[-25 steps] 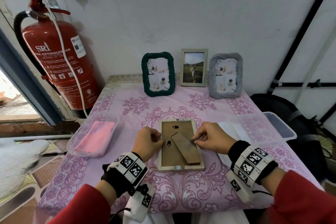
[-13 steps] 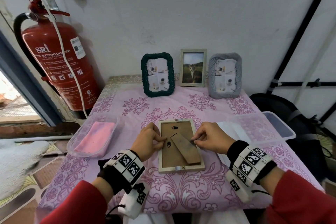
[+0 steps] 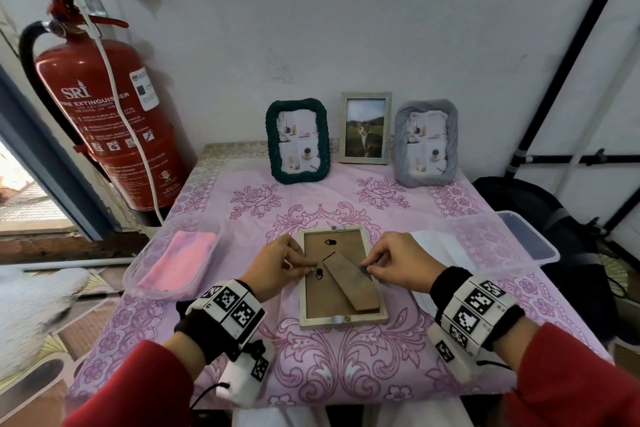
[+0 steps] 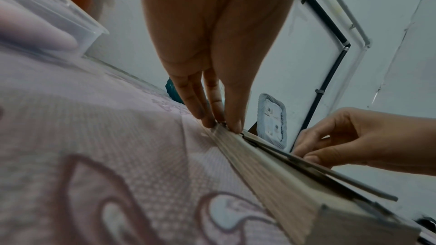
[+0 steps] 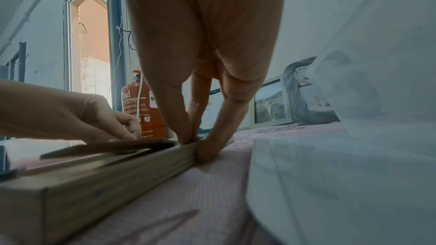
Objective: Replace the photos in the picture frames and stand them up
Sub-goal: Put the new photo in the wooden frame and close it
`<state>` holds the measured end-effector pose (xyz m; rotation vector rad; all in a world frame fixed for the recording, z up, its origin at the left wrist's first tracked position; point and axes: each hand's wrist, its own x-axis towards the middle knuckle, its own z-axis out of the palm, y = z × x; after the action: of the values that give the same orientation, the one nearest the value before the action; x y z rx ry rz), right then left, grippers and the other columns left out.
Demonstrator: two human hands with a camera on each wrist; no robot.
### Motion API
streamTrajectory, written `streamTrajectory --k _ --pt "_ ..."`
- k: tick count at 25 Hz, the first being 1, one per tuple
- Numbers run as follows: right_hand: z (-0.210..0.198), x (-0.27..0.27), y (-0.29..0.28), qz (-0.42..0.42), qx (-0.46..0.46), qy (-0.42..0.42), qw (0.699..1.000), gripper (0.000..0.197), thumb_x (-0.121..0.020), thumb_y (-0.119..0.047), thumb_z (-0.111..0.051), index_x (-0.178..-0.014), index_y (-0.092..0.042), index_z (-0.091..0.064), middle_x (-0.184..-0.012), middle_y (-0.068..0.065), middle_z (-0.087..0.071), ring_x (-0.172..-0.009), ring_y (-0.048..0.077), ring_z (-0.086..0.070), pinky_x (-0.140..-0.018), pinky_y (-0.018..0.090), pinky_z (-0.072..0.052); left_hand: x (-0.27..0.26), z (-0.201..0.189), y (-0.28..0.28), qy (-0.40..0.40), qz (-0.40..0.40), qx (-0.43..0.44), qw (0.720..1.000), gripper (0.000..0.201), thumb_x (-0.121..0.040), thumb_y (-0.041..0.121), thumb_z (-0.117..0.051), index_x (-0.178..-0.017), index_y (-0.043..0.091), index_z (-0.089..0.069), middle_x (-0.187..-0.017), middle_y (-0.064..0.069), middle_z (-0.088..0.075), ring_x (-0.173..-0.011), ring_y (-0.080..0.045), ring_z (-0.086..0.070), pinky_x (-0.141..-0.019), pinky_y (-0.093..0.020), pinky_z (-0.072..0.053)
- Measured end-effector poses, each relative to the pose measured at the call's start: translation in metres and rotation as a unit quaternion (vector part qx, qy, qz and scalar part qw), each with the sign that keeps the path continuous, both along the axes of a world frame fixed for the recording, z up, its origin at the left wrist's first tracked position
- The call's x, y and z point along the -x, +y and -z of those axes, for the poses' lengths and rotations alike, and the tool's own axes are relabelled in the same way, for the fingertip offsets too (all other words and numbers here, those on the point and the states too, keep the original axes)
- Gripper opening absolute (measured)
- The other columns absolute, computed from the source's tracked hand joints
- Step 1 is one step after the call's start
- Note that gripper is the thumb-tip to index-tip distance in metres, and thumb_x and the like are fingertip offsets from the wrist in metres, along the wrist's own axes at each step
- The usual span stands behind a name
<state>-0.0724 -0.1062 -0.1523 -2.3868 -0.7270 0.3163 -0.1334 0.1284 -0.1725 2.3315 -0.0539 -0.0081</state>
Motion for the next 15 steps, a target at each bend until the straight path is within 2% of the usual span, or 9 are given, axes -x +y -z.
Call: streamTrajectory --k 1,3,4,6,9,10,12,15 --pt "-0.001 0.0 0.0 -0.005 0.009 -0.002 1.0 0.014 -0.081 -0.008 -0.064 -0.089 -0.01 -0.076 -0.086 0.002 -0.068 -0.077 0.015 -0.064 -0.064 0.009 -0.044 -0.001 0.0 0.002 -0.001 -0.003 -0.002 1.0 0.01 -0.082 0.012 -0.07 -0.087 0.019 -0.074 -0.091 -0.003 -0.058 -0.085 -0.016 -0.053 -0.066 -0.008 -0.037" --pt "-0.004 -0.003 0.003 -0.005 0.034 -0.034 0.999 0.015 -0.081 -0.015 -0.065 -0.093 -0.013 -0.073 -0.088 -0.002 -0.053 -0.082 0.014 -0.057 -0.066 0.012 -0.036 0.0 -0.003 0.002 -0.025 -0.02 -0.023 0.999 0.016 -0.084 0.019 -0.068 -0.098 0.019 -0.074 -0.09 0.003 -0.058 -0.085 -0.008 -0.051 -0.069 -0.006 -0.034" --pt "-0.005 -0.006 0.007 0.007 0.034 -0.053 0.998 0.016 -0.082 -0.016 -0.064 -0.096 -0.013 -0.071 -0.091 -0.001 -0.048 -0.085 0.015 -0.054 -0.069 0.013 -0.033 0.002 -0.007 0.0 -0.043 -0.014 -0.033 0.998 0.016 -0.082 0.023 -0.07 -0.097 0.021 -0.075 -0.09 0.005 -0.06 -0.083 -0.005 -0.051 -0.068 -0.006 -0.033" --pt "-0.007 -0.014 0.015 0.033 0.016 -0.077 0.996 0.022 -0.084 -0.013 -0.06 -0.104 -0.009 -0.067 -0.098 0.005 -0.05 -0.094 0.02 -0.055 -0.074 0.013 -0.031 0.007 -0.016 -0.008 -0.055 0.057 -0.042 0.996 0.011 -0.076 0.028 -0.075 -0.085 0.022 -0.077 -0.088 0.004 -0.067 -0.081 -0.004 -0.055 -0.07 -0.008 -0.036" --pt "-0.008 -0.028 0.032 0.027 0.032 -0.081 0.996 0.032 -0.086 -0.009 -0.055 -0.117 -0.003 -0.062 -0.111 0.014 -0.055 -0.106 0.025 -0.054 -0.081 0.016 -0.032 0.016 -0.02 -0.023 0.033 0.181 -0.042 0.982 0.02 -0.067 0.033 -0.081 -0.075 0.016 -0.076 -0.078 0.004 -0.07 -0.073 -0.007 -0.06 -0.068 -0.017 -0.047" --pt "-0.007 -0.032 0.037 0.019 0.047 -0.072 0.996 0.034 -0.086 -0.009 -0.054 -0.119 -0.002 -0.06 -0.115 0.016 -0.054 -0.109 0.026 -0.052 -0.086 0.018 -0.033 0.017 -0.019 -0.027 0.064 0.202 -0.038 0.977 0.021 -0.065 0.032 -0.083 -0.074 0.015 -0.074 -0.072 0.009 -0.068 -0.068 -0.003 -0.06 -0.065 -0.018 -0.048" --pt "-0.004 -0.037 0.044 0.004 0.081 -0.056 0.995 0.034 -0.086 -0.008 -0.051 -0.119 0.001 -0.059 -0.117 0.017 -0.051 -0.113 0.029 -0.049 -0.094 0.024 -0.036 0.016 -0.014 -0.031 0.092 0.225 -0.025 0.97 0.022 -0.064 0.024 -0.085 -0.077 0.011 -0.073 -0.062 0.015 -0.062 -0.056 0.004 -0.055 -0.058 -0.011 -0.043" --pt "0.001 -0.039 0.047 -0.018 0.133 -0.064 0.989 0.036 -0.086 -0.007 -0.049 -0.121 -0.001 -0.058 -0.119 0.016 -0.045 -0.116 0.03 -0.042 -0.101 0.034 -0.037 0.015 -0.01 -0.03 0.096 0.224 -0.001 0.97 0.021 -0.066 0.017 -0.084 -0.081 0.006 -0.074 -0.067 -0.002 -0.066 -0.055 0.0 -0.054 -0.058 -0.012 -0.042"
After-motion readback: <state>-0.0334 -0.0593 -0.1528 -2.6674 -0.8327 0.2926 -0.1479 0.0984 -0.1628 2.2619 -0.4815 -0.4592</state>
